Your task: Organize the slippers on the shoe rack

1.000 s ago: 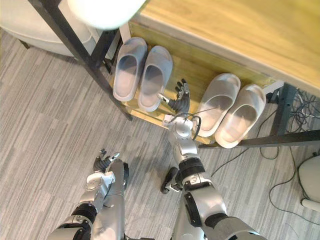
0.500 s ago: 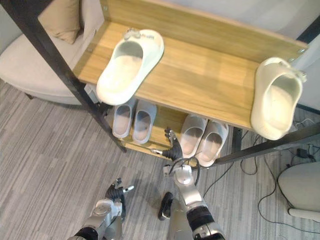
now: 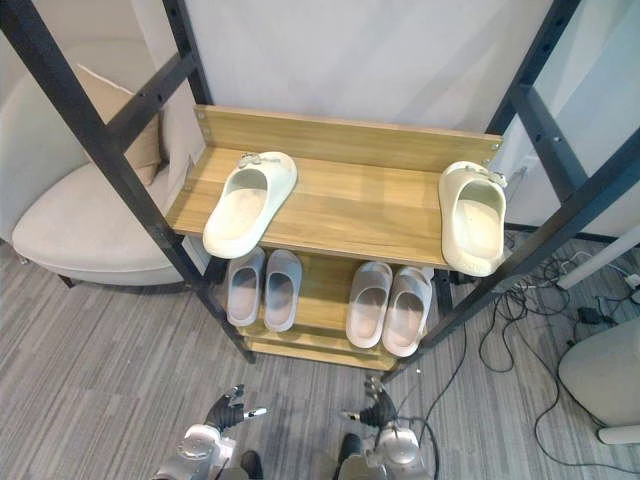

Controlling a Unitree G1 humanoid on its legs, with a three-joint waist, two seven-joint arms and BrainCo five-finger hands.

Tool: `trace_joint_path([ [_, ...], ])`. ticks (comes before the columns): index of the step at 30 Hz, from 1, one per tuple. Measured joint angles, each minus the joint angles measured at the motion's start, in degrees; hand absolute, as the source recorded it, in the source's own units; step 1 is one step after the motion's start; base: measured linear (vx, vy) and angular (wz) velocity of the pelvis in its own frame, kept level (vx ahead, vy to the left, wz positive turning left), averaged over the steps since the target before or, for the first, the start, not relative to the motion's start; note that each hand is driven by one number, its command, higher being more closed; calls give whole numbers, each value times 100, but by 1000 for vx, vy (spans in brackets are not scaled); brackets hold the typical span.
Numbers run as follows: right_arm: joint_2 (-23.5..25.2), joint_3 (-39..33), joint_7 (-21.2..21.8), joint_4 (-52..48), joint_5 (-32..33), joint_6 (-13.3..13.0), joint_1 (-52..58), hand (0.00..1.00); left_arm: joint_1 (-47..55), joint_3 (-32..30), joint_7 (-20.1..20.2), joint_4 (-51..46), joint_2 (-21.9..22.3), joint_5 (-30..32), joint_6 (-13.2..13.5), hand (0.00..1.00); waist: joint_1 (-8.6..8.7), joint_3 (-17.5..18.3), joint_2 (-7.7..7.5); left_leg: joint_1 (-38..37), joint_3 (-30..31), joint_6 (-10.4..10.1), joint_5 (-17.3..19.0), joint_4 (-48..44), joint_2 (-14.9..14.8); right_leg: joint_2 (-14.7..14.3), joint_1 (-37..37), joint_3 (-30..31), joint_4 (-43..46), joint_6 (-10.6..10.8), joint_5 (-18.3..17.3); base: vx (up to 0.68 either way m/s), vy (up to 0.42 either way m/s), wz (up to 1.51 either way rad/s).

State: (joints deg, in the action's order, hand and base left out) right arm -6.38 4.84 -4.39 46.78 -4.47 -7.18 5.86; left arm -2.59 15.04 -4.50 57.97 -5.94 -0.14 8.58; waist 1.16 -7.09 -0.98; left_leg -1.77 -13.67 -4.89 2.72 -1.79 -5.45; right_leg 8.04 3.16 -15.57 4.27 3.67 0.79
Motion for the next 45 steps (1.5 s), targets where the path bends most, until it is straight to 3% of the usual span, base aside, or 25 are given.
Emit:
trace_joint_path([
  [8,33,-331,-45,503,20,8,26,0,-15,1178,45,-872,-4,6,76,0,37,102,36,-136,1,76,-143,303,114,30,-126,32,-287,70,166,-36,10,-1],
  [14,143,-669,-76,662,60,-2,-8,0,-30,2105,357,-2635,0,-186,253,0,66,149,49,-241,42,104,-174,418,213,81,-194,9,-283,111,139,27,15,3],
  [21,138,-687,-70,695,59,-3,-6,0,-394,2465,610,-4254,-56,-659,439,0,147,254,96,-337,138,107,-173,524,230,88,-285,-97,-265,119,80,71,-2,7],
  [26,112,-657,-51,685,59,-6,-8,0,-938,2127,579,-5192,-238,-937,548,0,173,260,104,-422,133,105,-161,554,221,72,-337,-96,-258,79,53,45,-12,-2],
  [31,9,-621,12,670,58,-5,9,0,-1414,1235,253,-5746,-264,-1161,743,0,192,278,104,-443,107,104,-148,557,224,72,-345,-81,-258,73,50,3,-1,-1],
  [37,-158,-621,145,670,56,11,139,0,-2019,570,-200,-5574,-560,-1207,746,0,242,366,89,-495,153,103,-148,559,227,72,-473,-136,-361,59,56,3,-4,3],
  [45,-176,-636,215,672,55,83,264,0,-2816,45,-552,-4473,-1033,-622,695,0,304,427,53,-526,144,99,-145,576,236,48,-540,-157,-568,72,158,-1,-4,0],
])
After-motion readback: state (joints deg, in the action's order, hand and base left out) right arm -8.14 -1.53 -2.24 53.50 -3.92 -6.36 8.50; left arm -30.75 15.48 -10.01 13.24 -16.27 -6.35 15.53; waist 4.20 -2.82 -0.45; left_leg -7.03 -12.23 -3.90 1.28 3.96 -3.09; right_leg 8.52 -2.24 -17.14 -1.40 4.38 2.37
